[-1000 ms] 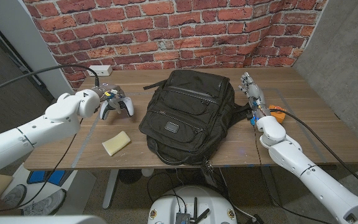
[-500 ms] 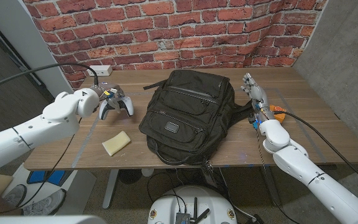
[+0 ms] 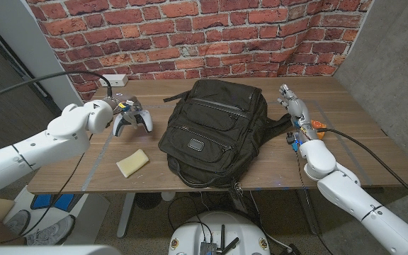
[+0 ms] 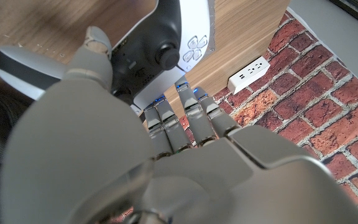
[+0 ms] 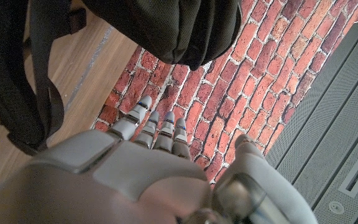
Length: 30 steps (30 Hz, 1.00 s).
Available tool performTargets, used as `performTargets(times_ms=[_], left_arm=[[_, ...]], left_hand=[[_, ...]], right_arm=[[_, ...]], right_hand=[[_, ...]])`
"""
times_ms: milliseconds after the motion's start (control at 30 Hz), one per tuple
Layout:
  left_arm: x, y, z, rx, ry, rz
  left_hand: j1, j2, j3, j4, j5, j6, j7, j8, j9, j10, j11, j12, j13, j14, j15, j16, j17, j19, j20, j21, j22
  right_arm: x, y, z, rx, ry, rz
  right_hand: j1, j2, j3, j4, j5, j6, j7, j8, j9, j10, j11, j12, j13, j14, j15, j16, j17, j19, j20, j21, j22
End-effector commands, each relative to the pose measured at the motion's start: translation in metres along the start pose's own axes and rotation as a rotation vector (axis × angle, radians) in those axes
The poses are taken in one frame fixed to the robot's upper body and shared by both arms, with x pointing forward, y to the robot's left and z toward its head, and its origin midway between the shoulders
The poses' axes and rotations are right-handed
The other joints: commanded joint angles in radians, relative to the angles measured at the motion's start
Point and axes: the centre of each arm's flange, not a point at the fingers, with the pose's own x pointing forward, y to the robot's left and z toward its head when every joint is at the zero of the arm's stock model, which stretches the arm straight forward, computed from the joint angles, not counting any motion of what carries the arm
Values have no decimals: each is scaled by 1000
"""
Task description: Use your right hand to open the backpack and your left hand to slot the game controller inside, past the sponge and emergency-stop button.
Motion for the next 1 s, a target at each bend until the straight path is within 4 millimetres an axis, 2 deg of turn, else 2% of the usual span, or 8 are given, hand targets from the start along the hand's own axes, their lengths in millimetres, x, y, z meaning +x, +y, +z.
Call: performTargets(times_ms=[33,500,1000], left_arm=[[-3,1,0,15,-7,-5],[2,4,1,40,-34,5],[8,9,4,53,-47,9]], left_hand=[[44,80,3,5,7,109,-1,7,4,14,-1,8,4,19,-157,4,1,10,-155,0,2],[47,84,2,4,8,117,-5,2,5,22,-2,6,5,24,-157,1,0,10,-154,-1,2],[48,88,1,4,8,121,-9,-3,6,27,-2,5,5,26,-157,-3,0,10,-155,-2,2]], right_arm=[[-23,3,11,-94,-22,-1],[-54,14,26,-201,-59,-12],[-83,26,36,-337,-94,-21]], right_hand=[[14,32,1,-12,-1,11,-1,6,2,10,0,7,2,11,-6,6,1,10,1,-2,3],[42,19,9,-44,-3,45,1,16,3,31,1,12,3,32,-11,7,-13,20,-1,-1,3],[70,14,18,-75,-5,62,3,17,5,55,1,17,5,62,-14,14,-24,53,-2,6,3]])
